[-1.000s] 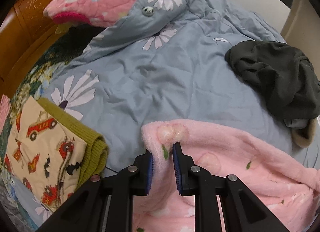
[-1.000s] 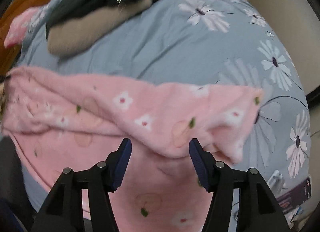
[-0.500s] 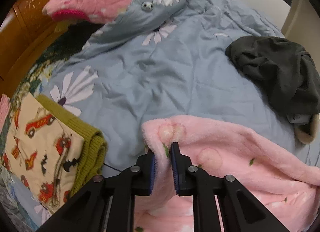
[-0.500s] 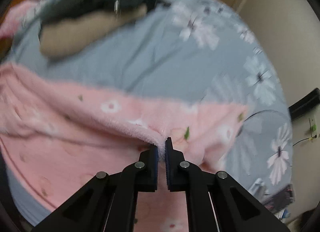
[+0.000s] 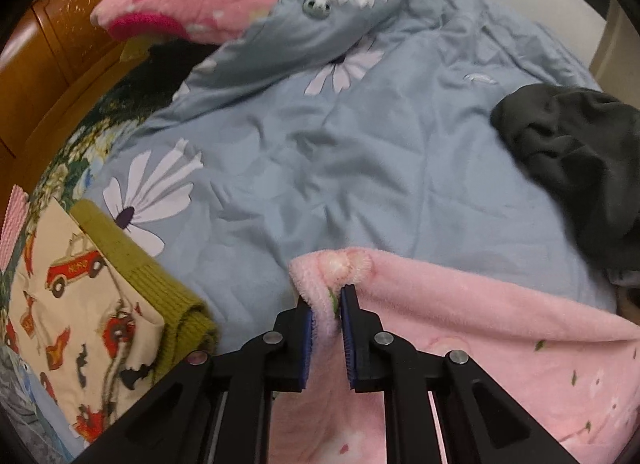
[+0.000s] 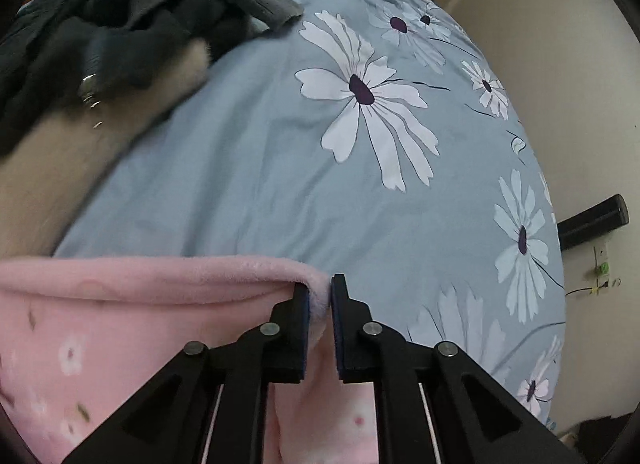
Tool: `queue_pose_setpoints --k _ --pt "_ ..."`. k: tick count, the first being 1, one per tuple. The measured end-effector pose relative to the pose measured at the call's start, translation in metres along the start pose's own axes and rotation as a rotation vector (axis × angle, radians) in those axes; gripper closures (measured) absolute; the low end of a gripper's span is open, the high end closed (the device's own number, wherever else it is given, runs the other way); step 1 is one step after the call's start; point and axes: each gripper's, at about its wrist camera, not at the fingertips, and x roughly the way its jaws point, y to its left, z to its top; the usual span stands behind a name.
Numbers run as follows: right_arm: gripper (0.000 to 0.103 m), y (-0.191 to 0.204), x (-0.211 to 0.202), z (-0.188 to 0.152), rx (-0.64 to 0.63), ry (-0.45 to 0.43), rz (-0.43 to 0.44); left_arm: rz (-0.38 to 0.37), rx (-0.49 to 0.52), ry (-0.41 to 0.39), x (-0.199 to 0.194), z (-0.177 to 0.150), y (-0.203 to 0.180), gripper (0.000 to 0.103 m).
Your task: Fold clothes
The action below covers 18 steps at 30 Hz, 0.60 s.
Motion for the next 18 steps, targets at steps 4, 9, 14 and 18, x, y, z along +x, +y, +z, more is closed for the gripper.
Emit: queue_pose_setpoints --k 4,9,14,18 --pt "0.072 -0.022 -0.015 -0.004 0.018 -0.024 0.128 0.009 0.005 0.038 0.016 0.002 -0.002 0.088" --pt "0.054 -0.062 -0.055 -0.041 0.062 -0.124 0.153 -0.008 -0.025 0.059 0.024 -0.001 -0.002 0.082" --pt "0.054 -0.074 -0.049 -0.102 0.113 -0.112 0.198 -0.027 -0.129 0.089 0.024 -0.001 0.004 0.071" --pt "0.054 -0.050 -0.027 -0.139 0.088 -0.057 0.260 -0.048 -0.126 0.072 0.007 -0.001 -0.006 0.065"
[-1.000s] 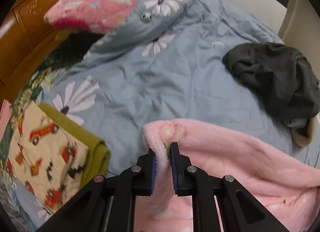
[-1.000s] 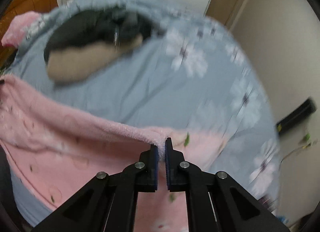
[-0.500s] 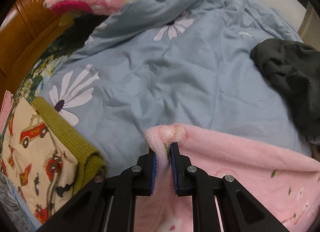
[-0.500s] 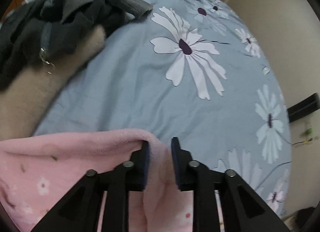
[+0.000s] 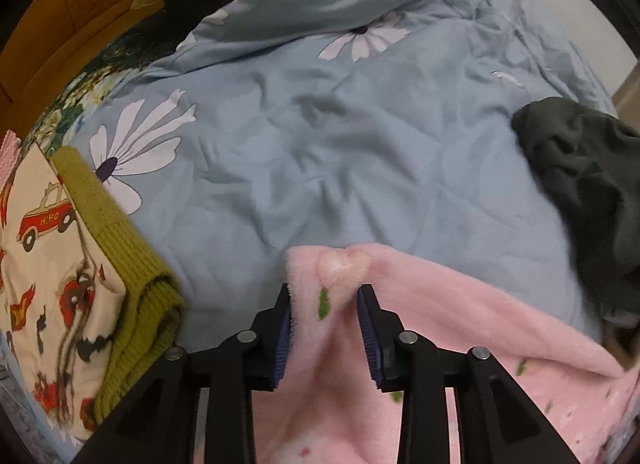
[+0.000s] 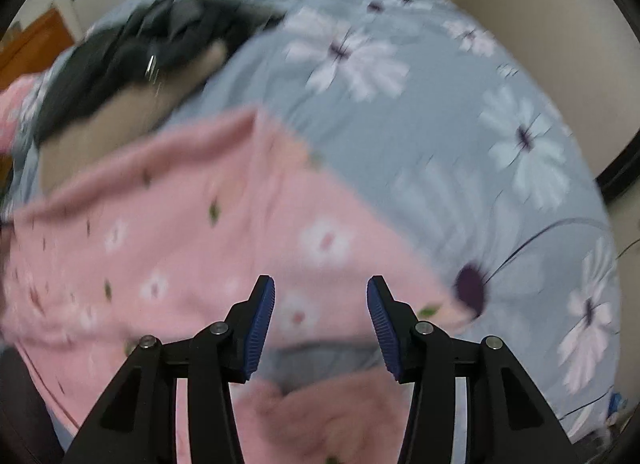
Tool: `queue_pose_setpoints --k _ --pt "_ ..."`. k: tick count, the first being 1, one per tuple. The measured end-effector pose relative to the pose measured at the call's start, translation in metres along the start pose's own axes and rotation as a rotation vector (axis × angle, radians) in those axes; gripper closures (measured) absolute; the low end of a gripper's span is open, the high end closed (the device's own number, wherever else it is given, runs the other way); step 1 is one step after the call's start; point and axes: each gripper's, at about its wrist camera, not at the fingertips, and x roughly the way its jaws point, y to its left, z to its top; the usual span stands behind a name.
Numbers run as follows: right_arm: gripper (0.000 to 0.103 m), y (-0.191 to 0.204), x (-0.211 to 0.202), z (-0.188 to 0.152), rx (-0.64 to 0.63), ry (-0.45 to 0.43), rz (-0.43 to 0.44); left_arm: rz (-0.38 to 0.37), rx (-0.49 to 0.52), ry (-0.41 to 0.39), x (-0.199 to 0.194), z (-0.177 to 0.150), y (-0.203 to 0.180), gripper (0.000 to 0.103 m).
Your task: Fold clothes
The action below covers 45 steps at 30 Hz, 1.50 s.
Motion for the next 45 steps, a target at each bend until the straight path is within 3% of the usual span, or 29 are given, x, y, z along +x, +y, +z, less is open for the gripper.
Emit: queue_pose_setpoints --k 7,9,10,14,18,22,25,28,30,33,37,40,45 --pt "0.055 0.017 0.040 -0.013 -0.003 0.045 -0.035 -0.022 0.071 -0.043 -0.037 -0.009 -0.025 0.055" --pt "0.090 0.017 0.043 -0.014 -0.015 0.052 -0.061 -0.025 0.080 -0.050 -0.041 -0.010 -0.029 0.054" --pt "0.096 0.013 0.039 -0.012 -0.003 0.048 -0.056 -0.030 0.084 -0.052 -0.043 -0.012 -0.031 0.054" --pt "0.096 -0.022 0.007 0.002 0.102 -0.033 -0.014 -0.033 0.108 -0.054 -0.045 -0.014 -0.040 0.054" --pt "0.096 -0.083 -0.024 0.040 0.262 -0.129 -0.080 -0.031 0.120 -0.051 -0.044 -0.016 -0.048 0.054" --pt "0.096 -0.126 -0.014 0.090 0.358 -0.127 -0.142 -0.016 0.125 -0.038 -0.039 -0.015 -0.054 0.054" --pt "0.096 -0.135 0.007 0.110 0.361 -0.098 -0.174 -0.002 0.136 -0.035 -0.041 -0.014 -0.058 0.054" --pt "0.092 -0.128 0.041 0.122 0.337 -0.043 -0.226 0.011 0.142 -0.034 -0.044 -0.012 -0.059 0.054" --pt "0.076 -0.120 0.060 0.121 0.303 0.001 -0.268 0.016 0.142 -0.034 -0.046 -0.012 -0.059 0.054" --pt "0.063 -0.113 0.060 0.115 0.265 0.000 -0.294 0.022 0.142 -0.038 -0.051 -0.012 -0.055 0.053" --pt "0.056 -0.108 0.009 0.100 0.244 -0.107 -0.308 0.020 0.128 -0.051 -0.063 -0.018 -0.045 0.050" --pt "0.048 -0.098 -0.041 0.064 0.291 -0.221 -0.252 0.019 0.109 -0.055 -0.072 -0.031 -0.029 0.048" --pt "0.048 -0.075 -0.072 -0.021 0.374 -0.207 -0.124 0.015 0.061 -0.055 -0.089 -0.063 0.010 0.048"
